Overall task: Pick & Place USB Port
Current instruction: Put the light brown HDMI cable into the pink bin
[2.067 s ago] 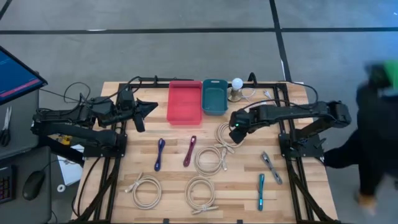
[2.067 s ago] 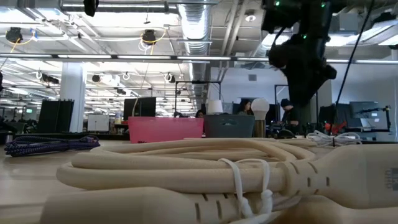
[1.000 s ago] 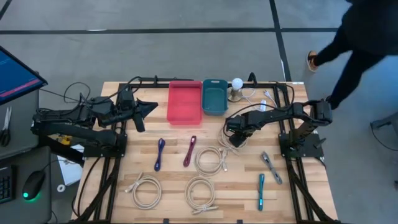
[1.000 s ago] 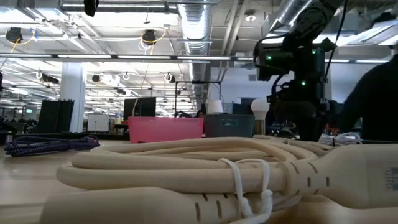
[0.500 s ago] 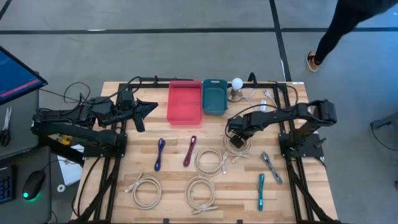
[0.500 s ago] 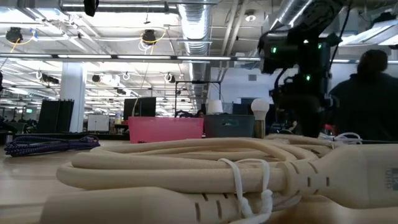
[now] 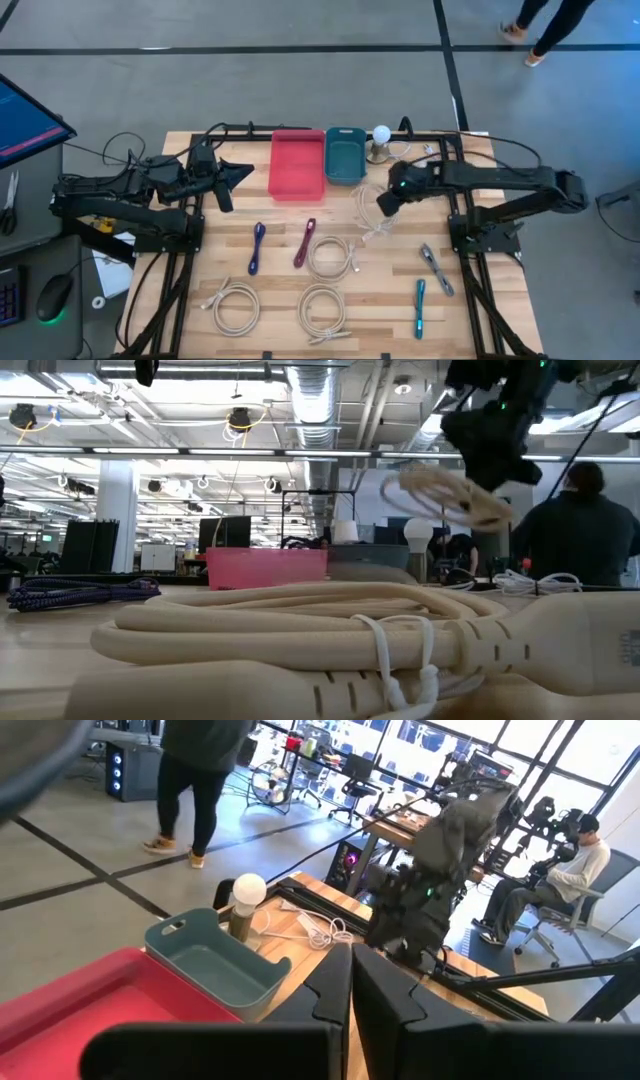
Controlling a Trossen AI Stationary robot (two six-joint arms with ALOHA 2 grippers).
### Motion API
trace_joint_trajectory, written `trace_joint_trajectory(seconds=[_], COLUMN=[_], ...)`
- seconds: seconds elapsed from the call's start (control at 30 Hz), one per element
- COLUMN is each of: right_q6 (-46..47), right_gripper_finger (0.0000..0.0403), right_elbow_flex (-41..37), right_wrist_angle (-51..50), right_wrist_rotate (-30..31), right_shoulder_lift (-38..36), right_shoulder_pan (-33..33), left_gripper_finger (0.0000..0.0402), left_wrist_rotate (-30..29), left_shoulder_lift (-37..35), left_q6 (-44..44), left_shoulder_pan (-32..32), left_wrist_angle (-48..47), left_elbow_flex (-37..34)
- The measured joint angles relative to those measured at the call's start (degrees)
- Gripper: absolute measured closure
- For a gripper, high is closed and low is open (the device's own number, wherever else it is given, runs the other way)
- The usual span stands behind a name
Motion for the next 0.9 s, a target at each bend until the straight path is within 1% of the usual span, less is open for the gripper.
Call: trace_joint_trajectory(seconds=[0.17, 0.3, 0.37, 0.57, 0.67, 0.73, 0.8, 0.9], right_q6=[-0.58, -3.28, -5.22, -10.56, -12.21, -13.21, -14.31, -16.05], right_gripper_finger=[0.0402, 0.0402, 0.0403, 0.0403, 0.0403, 0.0403, 0.0403, 0.0403], right_elbow_flex=[3.66, 6.97, 8.39, 12.45, 14.88, 16.67, 18.31, 21.04], right_wrist_angle=[-0.18, 2.14, 5.01, 14.98, 15.29, 15.29, 15.43, 17.01], right_wrist_rotate=[0.04, 0.22, 0.44, 0.59, 0.6, 0.6, 0.63, 0.61], right_shoulder_lift=[-4.18, -4.67, -4.22, 0.22, 3.92, 6.71, 9.21, 12.75], right_shoulder_pan=[-1.6, -1.91, -1.91, -1.91, -2.33, -2.64, -2.66, -2.64], left_gripper_finger=[0.0389, 0.0389, 0.0389, 0.0389, 0.0387, 0.0377, 0.0361, 0.0331], left_wrist_rotate=[0.0, 0.0, -0.01, -0.02, 0.04, 0.47, 2.86, 9.09], left_shoulder_lift=[-0.02, 0.21, 0.71, 4.97, 7.81, 9.42, 10.46, 11.45], left_q6=[0.0, 0.02, 0.01, 0.02, 0.02, 0.0, -0.4, -1.51], left_shoulder_pan=[-0.02, 0.0, 0.0, 0.0, 0.28, 0.92, 1.87, 3.81], left_wrist_angle=[0.0, 0.12, 0.4, 1.03, 3.27, 5.3, 6.94, 9.75], left_elbow_flex=[0.0, 0.0, 0.0, 0.0, 0.0, 0.0, -0.02, -0.02])
